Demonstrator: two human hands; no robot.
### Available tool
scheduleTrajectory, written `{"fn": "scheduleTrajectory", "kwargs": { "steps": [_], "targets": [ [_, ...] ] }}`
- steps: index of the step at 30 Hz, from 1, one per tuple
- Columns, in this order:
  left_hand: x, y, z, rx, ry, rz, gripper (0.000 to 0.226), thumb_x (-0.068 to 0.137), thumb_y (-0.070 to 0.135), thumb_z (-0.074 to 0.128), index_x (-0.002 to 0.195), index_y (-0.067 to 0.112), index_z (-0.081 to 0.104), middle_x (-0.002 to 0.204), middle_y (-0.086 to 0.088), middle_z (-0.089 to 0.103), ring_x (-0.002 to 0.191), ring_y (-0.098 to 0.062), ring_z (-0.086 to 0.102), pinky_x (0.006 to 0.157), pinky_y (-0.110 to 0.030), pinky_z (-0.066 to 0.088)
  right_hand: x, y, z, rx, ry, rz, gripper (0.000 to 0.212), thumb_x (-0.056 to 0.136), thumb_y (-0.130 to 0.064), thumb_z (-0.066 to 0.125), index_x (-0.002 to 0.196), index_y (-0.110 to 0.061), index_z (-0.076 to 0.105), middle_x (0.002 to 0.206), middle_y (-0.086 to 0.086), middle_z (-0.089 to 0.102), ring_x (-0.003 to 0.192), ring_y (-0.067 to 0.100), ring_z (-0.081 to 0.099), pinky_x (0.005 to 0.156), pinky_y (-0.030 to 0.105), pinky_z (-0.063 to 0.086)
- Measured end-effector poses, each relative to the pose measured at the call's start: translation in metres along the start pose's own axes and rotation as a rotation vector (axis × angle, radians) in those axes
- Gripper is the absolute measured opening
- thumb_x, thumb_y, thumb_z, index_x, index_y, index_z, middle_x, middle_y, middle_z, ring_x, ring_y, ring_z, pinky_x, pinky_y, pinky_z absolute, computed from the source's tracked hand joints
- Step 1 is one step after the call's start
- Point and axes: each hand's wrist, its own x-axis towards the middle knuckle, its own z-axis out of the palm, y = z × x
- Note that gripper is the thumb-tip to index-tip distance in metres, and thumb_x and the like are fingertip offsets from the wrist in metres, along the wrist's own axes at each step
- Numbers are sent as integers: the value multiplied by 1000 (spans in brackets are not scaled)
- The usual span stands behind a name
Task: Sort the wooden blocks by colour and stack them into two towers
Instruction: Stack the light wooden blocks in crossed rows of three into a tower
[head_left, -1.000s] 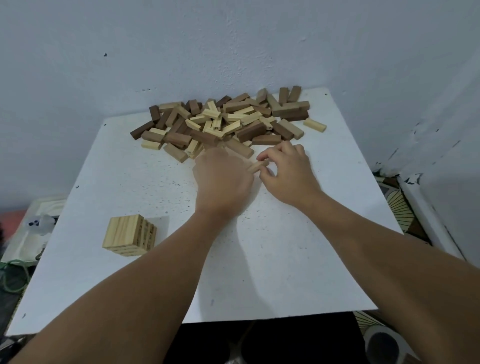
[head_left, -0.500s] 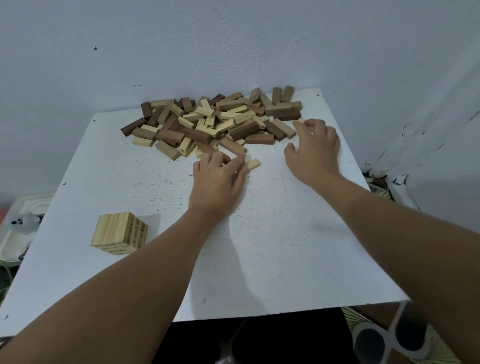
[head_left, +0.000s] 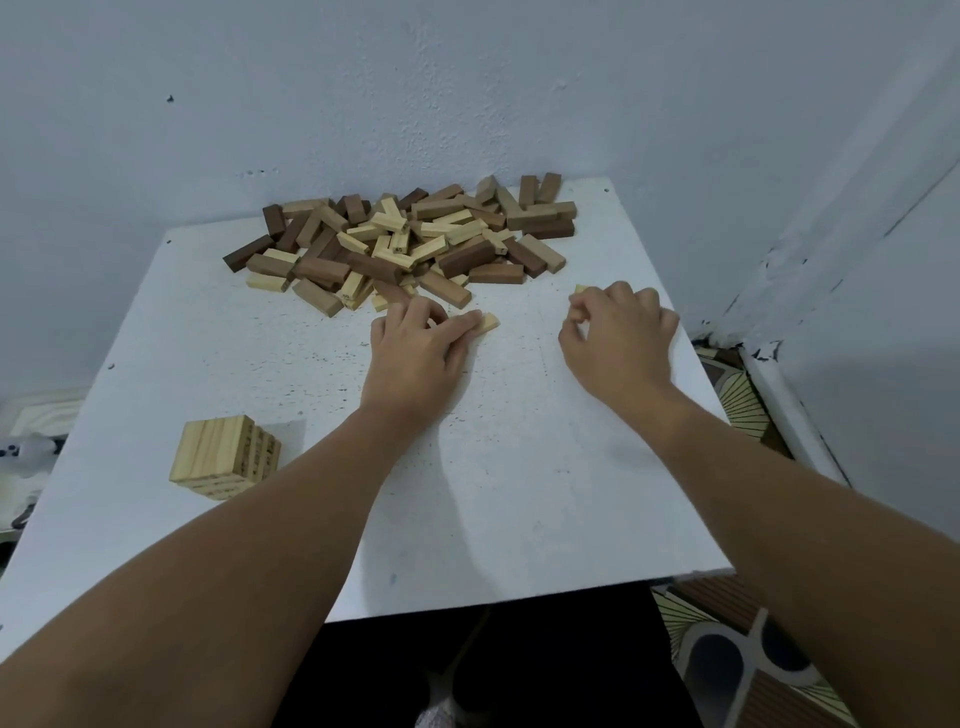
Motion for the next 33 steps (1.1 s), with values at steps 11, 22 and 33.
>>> {"fn": "scheduleTrajectory", "kwargs": {
  "steps": [11, 22, 33],
  "targets": [
    [-42, 36, -34, -123, -236, -150, 28, 106, 42, 54, 127, 35, 71, 100, 1, 52, 94, -23, 57, 87, -38, 30, -85, -24, -1, 219, -141, -192, 17, 96, -37, 62, 111, -33, 68, 123, -13, 61, 119, 20, 49, 110, 42, 27],
    [-93, 30, -60, -423, -247, -207, 55, 97, 49, 67, 147, 36, 51, 107, 16, 54, 100, 2, 53, 92, -33, 48, -108, -28, -1, 288, -129, -196, 47, 91, -52, 59, 136, -42, 54, 110, -21, 54, 111, 10, 46, 104, 32, 23],
    [-99, 29, -44, -203, -99, -179, 31, 96, 56, 65, 121, 38, 72, 92, 13, 51, 100, -8, 49, 97, -31, 26, -106, -29, 0, 190, -197, -187, 61, 87, -62, 41, 143, -43, 53, 120, -12, 48, 118, 16, 40, 111, 35, 23]
  ]
}}
